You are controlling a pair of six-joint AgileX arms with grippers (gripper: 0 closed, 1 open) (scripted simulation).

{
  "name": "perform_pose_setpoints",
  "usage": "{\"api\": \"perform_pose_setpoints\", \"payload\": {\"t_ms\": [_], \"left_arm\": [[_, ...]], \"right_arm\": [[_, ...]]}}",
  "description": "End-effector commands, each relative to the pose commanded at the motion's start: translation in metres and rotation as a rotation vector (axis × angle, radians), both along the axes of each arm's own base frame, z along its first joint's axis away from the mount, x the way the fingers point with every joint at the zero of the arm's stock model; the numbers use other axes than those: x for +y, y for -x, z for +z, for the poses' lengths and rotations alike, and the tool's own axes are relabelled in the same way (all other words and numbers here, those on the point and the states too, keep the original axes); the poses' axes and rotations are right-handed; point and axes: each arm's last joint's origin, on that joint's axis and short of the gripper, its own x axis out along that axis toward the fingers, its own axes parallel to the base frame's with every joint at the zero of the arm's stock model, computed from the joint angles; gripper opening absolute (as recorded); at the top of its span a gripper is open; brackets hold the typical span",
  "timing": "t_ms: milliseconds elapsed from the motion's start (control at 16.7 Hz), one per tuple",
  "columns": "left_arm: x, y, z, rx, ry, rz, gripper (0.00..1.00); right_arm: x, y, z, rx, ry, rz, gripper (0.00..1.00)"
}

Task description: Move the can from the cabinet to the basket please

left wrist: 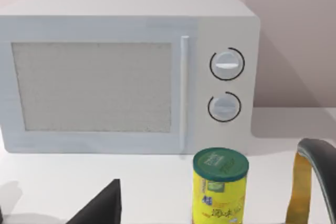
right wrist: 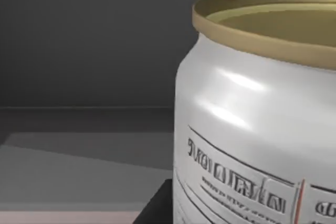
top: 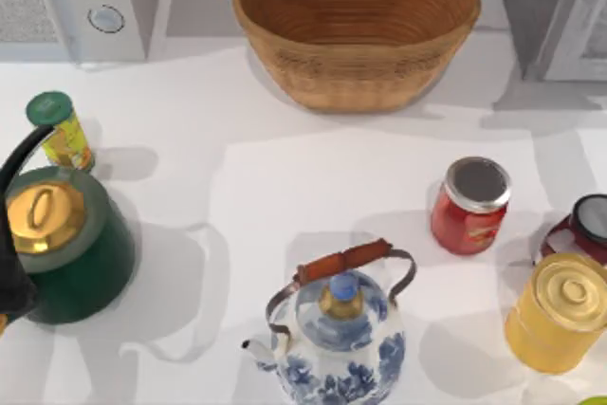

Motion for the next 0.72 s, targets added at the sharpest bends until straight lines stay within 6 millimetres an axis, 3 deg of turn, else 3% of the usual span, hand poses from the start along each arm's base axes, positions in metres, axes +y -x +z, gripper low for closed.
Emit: {"api": "perform_pose_setpoints", "payload": {"t_ms": [180, 360, 540, 720], "left_arm": [[0.0, 0.0, 0.0, 0.0, 0.0, 0.0, 1.0], [0.0, 0.0, 0.0, 0.0, 0.0, 0.0, 1.0], [0.0, 0.0, 0.0, 0.0, 0.0, 0.0, 1.0], [0.0, 0.0, 0.0, 0.0, 0.0, 0.0, 1.0]], "right_arm": [[-0.007, 0.009, -0.021, -0.006, -0.002, -0.001, 0.0], [-0.014, 0.018, -0.059, -0.002, -0.001, 0.003, 0.0], [-0.021, 0.025, -0.116, 0.02, 0.003, 0.007, 0.0], [-0.027, 0.029, -0.189, 0.052, 0.007, 0.01, 0.0]]}}
